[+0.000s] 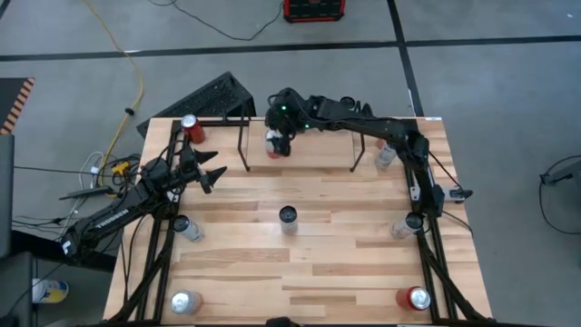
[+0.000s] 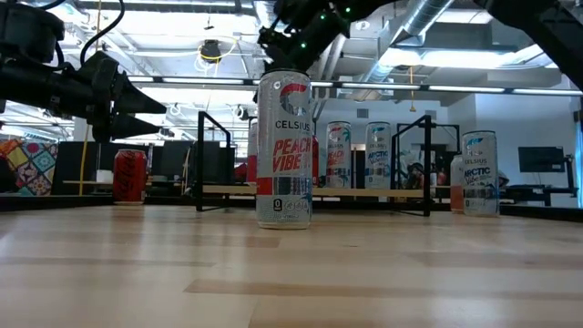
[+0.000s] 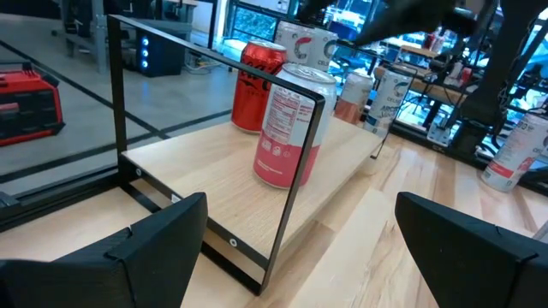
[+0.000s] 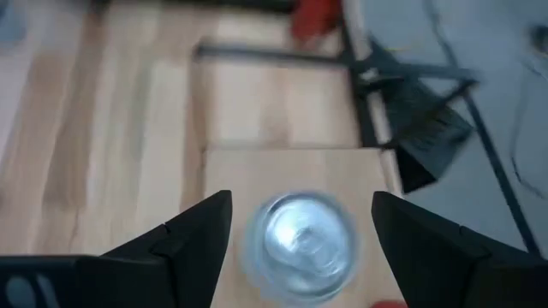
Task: Place canned beverage on shelf
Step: Put the pink white soda can on the shelf
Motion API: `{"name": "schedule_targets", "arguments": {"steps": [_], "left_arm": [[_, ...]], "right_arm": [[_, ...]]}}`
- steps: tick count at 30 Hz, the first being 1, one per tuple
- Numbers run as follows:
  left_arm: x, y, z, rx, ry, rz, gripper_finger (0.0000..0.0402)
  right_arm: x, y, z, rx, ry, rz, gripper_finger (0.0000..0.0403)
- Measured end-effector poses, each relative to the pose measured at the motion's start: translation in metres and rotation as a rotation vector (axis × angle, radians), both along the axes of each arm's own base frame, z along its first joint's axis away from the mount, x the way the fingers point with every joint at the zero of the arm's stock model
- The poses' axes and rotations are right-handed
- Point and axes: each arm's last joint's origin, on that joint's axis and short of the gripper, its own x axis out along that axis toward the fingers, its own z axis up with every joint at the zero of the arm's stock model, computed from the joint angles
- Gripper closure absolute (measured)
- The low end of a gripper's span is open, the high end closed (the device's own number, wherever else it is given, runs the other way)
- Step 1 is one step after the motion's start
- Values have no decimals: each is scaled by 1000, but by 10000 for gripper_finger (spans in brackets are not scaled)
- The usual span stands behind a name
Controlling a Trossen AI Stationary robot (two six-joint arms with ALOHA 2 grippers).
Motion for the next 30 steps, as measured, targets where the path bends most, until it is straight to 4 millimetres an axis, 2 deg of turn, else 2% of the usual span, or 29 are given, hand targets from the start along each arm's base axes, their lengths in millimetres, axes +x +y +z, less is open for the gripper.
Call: {"name": "schedule_targets", "arguments": {"steps": [4,10,17,25,30], "left_arm": [[0,0,0,-1,0,1,38],[0,0,0,-2,-1,4,38],[0,0,0,-2,0,5,38],[0,0,0,-2,0,7,38],[0,0,0,-2,0,7,38]], "right_arm": [[-5,-7,-8,-28,60,146,97],[-11,-27,-8,-41,46,163,97],[-19,-42,-7,52,-32,299,97],[-17,-41,-6,-26,-42,375,97],[-8,-45,-24,-15,-29,369,97]]}}
